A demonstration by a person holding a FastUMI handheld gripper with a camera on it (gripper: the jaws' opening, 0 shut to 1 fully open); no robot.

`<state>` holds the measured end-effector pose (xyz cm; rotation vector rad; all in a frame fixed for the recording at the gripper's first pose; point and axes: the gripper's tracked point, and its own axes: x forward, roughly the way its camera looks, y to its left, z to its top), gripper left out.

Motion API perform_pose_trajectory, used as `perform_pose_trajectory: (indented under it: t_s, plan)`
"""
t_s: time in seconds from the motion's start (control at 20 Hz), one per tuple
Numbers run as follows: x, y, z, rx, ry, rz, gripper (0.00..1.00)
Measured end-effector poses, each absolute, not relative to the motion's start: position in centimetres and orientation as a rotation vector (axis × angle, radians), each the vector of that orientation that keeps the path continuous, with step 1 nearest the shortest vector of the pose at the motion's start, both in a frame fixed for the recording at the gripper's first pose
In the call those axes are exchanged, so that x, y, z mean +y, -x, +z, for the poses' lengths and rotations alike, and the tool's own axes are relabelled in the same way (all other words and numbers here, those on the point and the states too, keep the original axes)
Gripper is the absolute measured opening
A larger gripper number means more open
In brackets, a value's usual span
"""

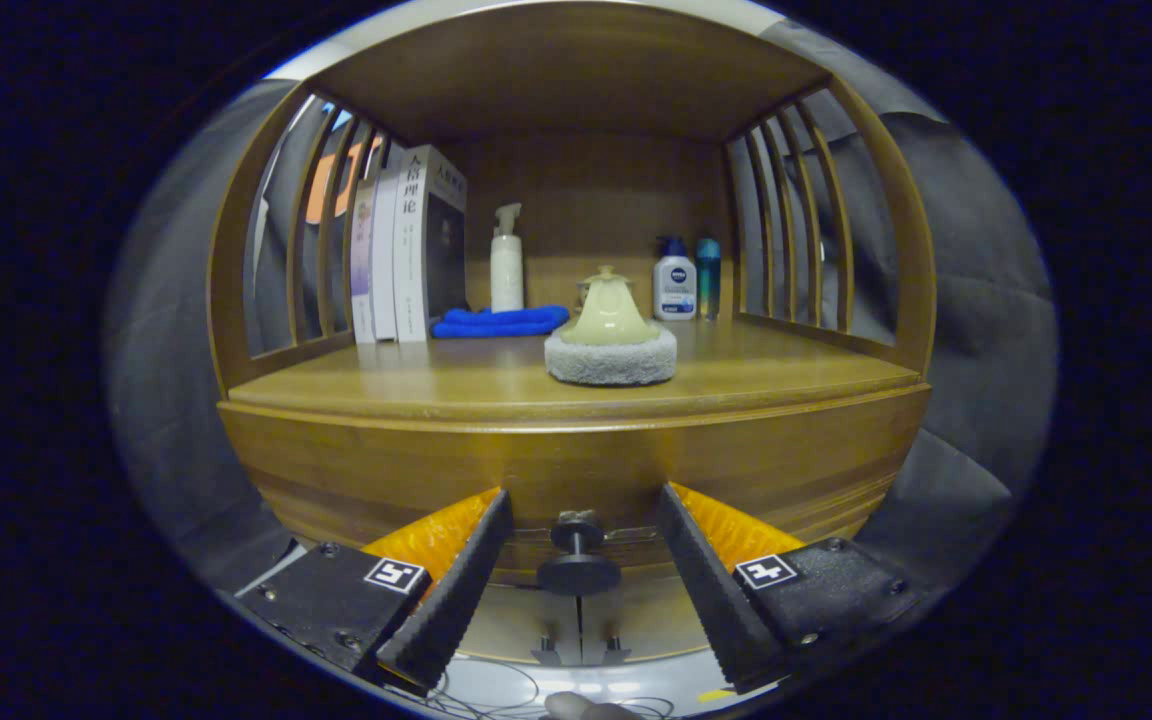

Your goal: Pull open the drawer, take out the items inside it, and place them on the countertop above the cabinet.

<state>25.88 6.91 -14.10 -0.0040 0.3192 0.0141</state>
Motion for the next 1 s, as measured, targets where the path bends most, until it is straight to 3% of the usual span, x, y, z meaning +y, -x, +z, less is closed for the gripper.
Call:
perform_pose_trajectory:
  t_s: [0.4,1.0]
  plan:
    - [5.5,-14.1,-10.5,0.27,0.015,0.057,0.98]
    - [-1.6,1.6,0.1,-0.012,0.016,-0.02,0.98]
